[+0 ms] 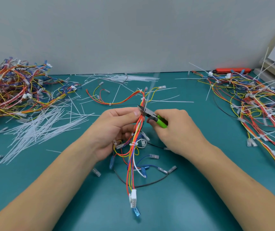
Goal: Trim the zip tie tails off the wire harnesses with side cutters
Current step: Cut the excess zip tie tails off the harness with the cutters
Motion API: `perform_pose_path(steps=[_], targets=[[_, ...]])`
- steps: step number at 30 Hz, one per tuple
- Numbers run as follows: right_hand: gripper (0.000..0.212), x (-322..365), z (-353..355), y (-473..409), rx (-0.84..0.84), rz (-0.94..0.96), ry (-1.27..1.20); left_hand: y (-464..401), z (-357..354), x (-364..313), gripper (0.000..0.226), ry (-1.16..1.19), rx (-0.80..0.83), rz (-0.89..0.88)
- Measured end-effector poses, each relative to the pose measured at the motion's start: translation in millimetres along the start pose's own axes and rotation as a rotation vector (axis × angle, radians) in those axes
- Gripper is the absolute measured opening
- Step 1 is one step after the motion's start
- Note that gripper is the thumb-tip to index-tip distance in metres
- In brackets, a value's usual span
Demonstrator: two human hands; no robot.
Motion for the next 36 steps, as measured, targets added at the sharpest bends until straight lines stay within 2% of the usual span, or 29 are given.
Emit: perform_pose_path(steps=[5, 10, 12, 14, 17, 23, 25, 28, 32, 36], targets=[[0.008, 3, 3, -1, 0.012, -0.054, 0.029, -1, 1, -1, 0.017, 0.006, 0.001, -0.001], [0.03, 1, 3, 0, -0.005, -0.019, 0.03, 1, 0, -1, 0.017, -0.005, -0.01, 0.002], [0.023, 2, 2, 1, -0.023, 0.001, -0.007, 1, 0, -1, 0.016, -0.004, -0.018, 0.004], [0.005, 6, 3, 2, -0.041, 0.017, -0.023, 1, 0, 0, 0.017, -0.002, -0.015, 0.006], [0.016, 7, 3, 2, -0.01, 0.037, 0.005, 0, 0, 0, 0.021, -0.01, -0.016, 0.004], [0.011, 8, 2, 3, 0.007, 0.063, -0.004, 1, 0, 0, 0.023, -0.016, -0.003, 0.005], [0.004, 6, 1, 2, -0.008, 0.054, 0.01, 1, -1, 1, 0.02, -0.014, -0.002, 0.011], [0.016, -1, 0, 0, -0.023, -0.003, 0.001, 0, -2, 1, 0.016, -0.014, -0.007, 0.009], [0.013, 2, -1, -1, -0.001, -0.048, 0.018, 0, -1, 1, 0.016, -0.012, -0.012, 0.005], [0.023, -2, -4, 1, -0.012, -0.042, 0.004, 1, 0, 2, 0.016, -0.026, -0.027, -0.011]])
Point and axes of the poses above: each hand's wrist, its own y-axis away from the middle knuckle, its own z-axis out of the back of the hand, x = y × z, the point moved 4 cm from there along -y, towards the middle knuckle, and after that the axes turned 13 degrees about -x, right-handed, at the moved point
